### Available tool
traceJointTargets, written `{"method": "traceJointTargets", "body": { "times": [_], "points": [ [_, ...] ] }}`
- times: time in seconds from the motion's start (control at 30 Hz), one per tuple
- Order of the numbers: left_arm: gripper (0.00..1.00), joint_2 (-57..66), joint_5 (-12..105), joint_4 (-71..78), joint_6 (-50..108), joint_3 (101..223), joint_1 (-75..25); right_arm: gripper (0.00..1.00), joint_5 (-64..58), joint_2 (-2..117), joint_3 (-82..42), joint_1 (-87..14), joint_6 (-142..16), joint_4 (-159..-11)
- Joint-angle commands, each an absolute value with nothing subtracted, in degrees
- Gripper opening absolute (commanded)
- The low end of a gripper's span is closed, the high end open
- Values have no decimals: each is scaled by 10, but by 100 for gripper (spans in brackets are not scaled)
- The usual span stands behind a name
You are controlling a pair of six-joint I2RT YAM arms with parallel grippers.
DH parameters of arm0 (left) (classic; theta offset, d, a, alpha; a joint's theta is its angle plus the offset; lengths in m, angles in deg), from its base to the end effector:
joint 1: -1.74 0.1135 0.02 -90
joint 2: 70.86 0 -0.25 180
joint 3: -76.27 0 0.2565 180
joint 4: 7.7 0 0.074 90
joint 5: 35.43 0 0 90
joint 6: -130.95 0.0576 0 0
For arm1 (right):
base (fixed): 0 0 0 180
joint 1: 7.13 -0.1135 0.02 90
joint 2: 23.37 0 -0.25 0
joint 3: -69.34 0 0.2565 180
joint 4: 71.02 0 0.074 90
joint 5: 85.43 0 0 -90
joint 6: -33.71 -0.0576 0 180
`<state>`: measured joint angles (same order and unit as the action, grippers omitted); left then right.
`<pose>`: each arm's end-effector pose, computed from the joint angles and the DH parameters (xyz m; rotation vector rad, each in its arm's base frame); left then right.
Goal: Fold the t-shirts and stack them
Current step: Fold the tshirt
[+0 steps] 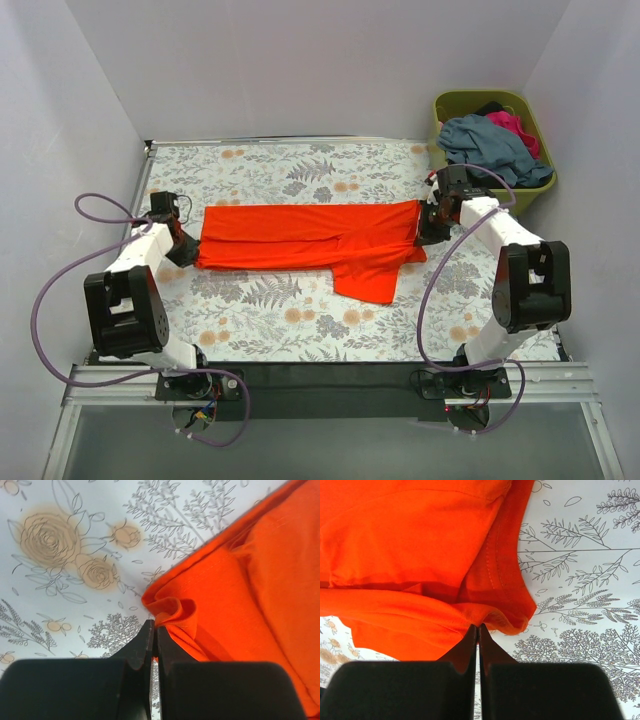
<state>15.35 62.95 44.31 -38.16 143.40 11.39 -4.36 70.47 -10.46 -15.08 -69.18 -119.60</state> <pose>0.2828 0.0566 0.1552 -1.9732 1.9678 -0.0966 0.3412 0.0567 0.1845 0.0646 2.6810 0.3240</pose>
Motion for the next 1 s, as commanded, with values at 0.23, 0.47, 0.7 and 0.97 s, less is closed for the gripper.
{"method": "traceJointTargets", "body": {
  "times": [0.23, 0.47, 0.7, 0.97],
  "points": [
    [0, 205, 622, 414, -366, 1482, 118, 2, -1, 724, -143, -142, -677, -1204],
    [1, 235, 591, 397, -353, 1491, 118, 2, 12, 746, -148, -140, -678, -1204],
    [1, 228, 608, 388, -347, 1495, 117, 2, 39, 742, -148, -139, -685, -1200],
    [1, 232, 620, 377, -353, 1483, 117, 2, 39, 746, -155, -139, -691, -1200]
  ]
}}
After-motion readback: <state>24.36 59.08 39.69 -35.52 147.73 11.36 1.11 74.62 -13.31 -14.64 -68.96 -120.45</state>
